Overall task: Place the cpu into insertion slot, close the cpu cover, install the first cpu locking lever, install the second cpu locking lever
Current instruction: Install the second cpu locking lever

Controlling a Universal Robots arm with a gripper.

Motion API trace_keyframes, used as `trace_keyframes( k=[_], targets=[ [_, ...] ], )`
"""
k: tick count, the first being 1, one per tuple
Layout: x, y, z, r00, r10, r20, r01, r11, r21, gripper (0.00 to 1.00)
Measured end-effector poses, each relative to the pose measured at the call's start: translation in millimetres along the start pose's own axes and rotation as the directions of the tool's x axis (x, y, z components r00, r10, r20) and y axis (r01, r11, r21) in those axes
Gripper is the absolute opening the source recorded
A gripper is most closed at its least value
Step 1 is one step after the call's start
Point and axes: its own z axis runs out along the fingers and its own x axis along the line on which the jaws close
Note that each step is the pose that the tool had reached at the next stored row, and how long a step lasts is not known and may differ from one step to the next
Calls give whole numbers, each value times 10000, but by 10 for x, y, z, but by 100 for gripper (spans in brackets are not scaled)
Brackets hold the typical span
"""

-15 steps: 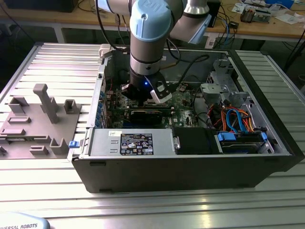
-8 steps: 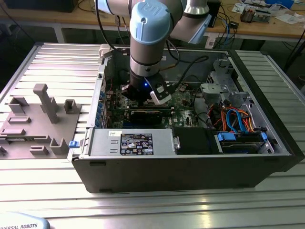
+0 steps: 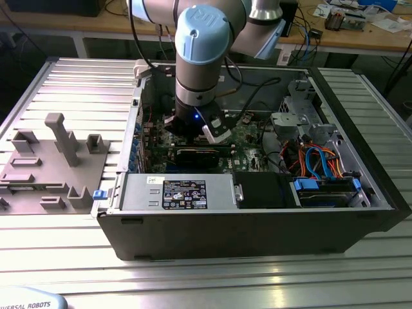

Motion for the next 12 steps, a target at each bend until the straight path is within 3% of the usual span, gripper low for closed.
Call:
trace_keyframes(
  k=[3, 5, 8, 12],
  targets=[
    [3, -13, -22, 10000, 3, -2, -3, 10000, 16, 11],
    [0, 6, -90, 10000, 1, -3, -1, 10000, 12, 11],
    [-32, 28, -123, 10000, 1, -4, -1, 10000, 17, 11],
    [-188, 77, -118, 10000, 14, -55, -13, 10000, 46, 11]
  ],
)
